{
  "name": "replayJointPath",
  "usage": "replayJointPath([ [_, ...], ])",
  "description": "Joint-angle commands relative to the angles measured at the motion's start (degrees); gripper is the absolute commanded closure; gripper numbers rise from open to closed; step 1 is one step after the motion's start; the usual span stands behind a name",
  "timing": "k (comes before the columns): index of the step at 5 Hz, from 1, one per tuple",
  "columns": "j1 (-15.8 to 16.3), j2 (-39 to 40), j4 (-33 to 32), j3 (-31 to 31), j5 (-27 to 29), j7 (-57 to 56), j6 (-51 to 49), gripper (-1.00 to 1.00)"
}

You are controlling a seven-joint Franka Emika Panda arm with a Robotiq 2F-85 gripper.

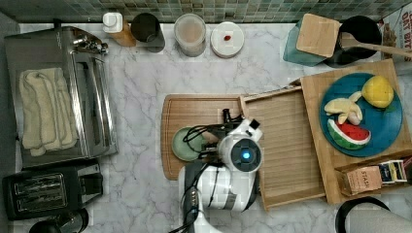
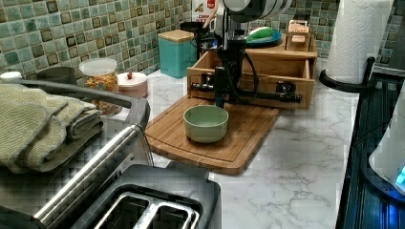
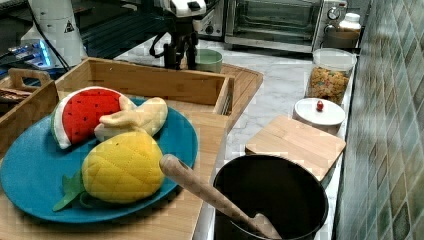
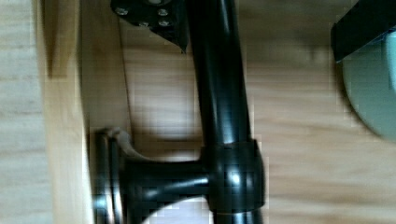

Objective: Open the drawer.

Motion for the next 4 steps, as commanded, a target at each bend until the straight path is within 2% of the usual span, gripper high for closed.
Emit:
replayJointPath([
  [1, 5.9, -5.4, -3.0, 4.3, -0.1, -0.4, -9.5, -1.0],
  [4, 5.8, -5.4, -3.0, 4.4, -0.1, -0.4, -9.5, -1.0],
])
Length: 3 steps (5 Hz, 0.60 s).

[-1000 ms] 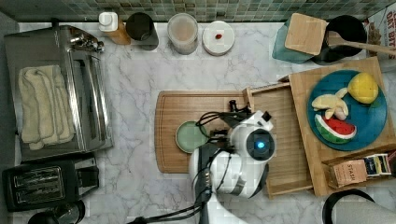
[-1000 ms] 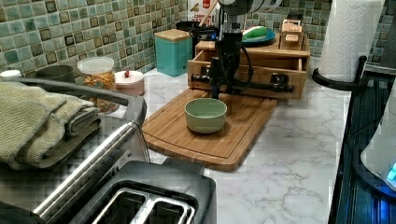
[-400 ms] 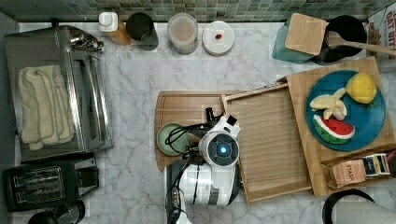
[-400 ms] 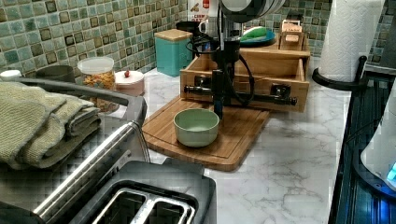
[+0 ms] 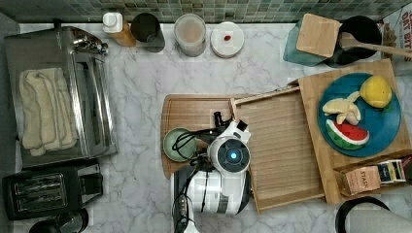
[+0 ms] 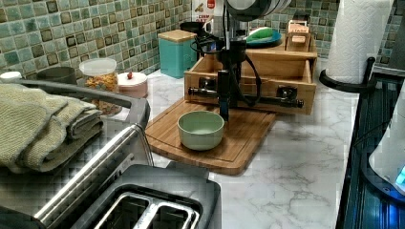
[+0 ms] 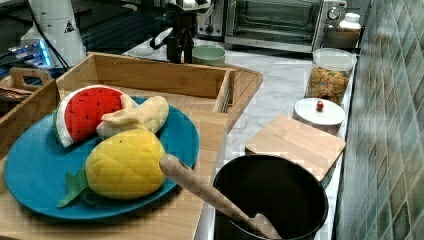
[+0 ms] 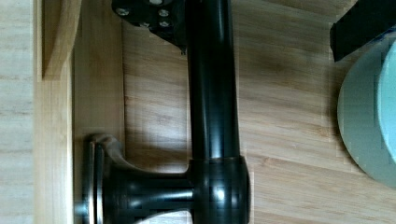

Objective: Open the drawer.

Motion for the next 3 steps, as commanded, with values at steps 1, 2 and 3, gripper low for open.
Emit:
replayJointPath([
  [1, 3.7, -3.2, -2.4, 4.5, 1.5, -0.2, -5.4, -1.0],
  [2, 3.8, -3.2, -2.4, 4.3, 1.5, -0.2, -5.4, -1.0],
  [3, 4.2, -3.2, -2.4, 4.0, 1.5, -0.2, -5.4, -1.0],
])
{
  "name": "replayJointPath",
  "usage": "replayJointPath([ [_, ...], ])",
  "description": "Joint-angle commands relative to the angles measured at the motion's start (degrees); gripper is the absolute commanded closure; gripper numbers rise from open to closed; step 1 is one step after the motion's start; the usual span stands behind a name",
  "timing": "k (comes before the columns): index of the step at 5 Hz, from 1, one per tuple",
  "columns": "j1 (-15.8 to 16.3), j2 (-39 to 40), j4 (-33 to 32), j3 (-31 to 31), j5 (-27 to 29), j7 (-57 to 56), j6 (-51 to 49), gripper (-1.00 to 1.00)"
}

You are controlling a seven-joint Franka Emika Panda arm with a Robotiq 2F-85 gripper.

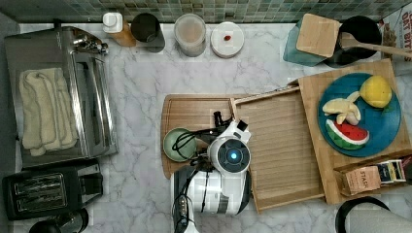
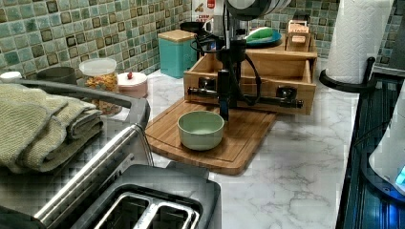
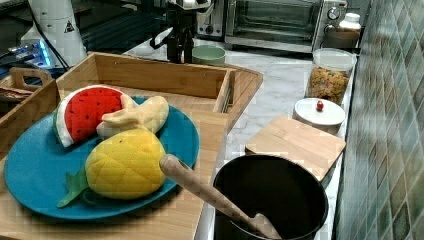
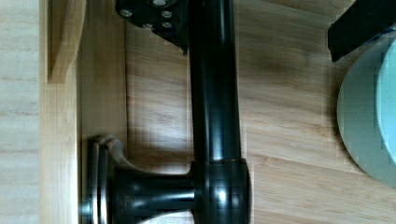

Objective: Open the drawer.

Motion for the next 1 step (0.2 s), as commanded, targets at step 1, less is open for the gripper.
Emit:
replayJointPath([
  [1, 4.1, -3.0, -2.4, 4.2, 1.6, -0.2, -5.3, -1.0],
])
